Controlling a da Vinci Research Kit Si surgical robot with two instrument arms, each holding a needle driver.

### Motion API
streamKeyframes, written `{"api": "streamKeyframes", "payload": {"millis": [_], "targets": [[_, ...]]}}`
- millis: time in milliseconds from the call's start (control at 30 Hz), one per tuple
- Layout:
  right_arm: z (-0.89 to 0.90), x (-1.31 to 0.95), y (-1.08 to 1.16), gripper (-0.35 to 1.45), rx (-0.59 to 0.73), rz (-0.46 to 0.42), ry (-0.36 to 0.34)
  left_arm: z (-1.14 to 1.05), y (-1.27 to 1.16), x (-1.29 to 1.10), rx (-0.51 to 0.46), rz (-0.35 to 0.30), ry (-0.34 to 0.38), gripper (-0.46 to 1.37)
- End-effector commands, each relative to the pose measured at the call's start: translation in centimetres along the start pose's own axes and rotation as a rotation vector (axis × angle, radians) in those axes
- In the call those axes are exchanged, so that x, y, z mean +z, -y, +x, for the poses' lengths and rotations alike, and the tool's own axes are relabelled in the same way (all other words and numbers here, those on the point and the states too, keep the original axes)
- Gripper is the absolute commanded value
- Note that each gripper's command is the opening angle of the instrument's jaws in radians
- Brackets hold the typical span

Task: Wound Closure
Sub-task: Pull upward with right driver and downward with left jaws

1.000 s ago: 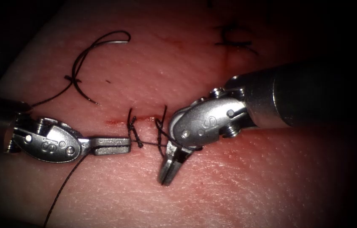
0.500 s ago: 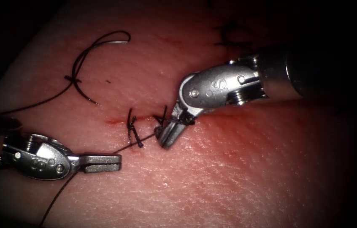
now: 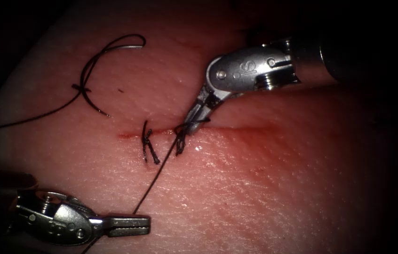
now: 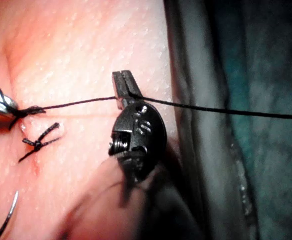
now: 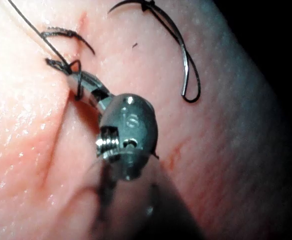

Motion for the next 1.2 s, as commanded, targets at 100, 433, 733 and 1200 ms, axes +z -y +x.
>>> {"api": "streamKeyframes", "payload": {"millis": [100,433,733,1200], "targets": [[-0.02,-0.01,-0.05,-0.35,0.019,-0.028,-0.002,0.03,-0.17,0.0,-0.003,-0.014,-0.005,-0.35],[-0.03,-0.03,-0.21,-0.35,0.086,-0.089,-0.018,0.14,-0.67,-0.03,-0.03,-0.046,-0.02,-0.35],[-0.07,-0.14,-0.27,-0.35,0.147,-0.158,-0.029,0.47,-1.23,-0.14,-0.06,-0.09,-0.055,-0.35],[-0.11,-0.26,-0.25,-0.35,0.216,-0.268,0.033,0.99,-2.06,-0.26,-0.061,-0.162,-0.11,-0.35]]}}
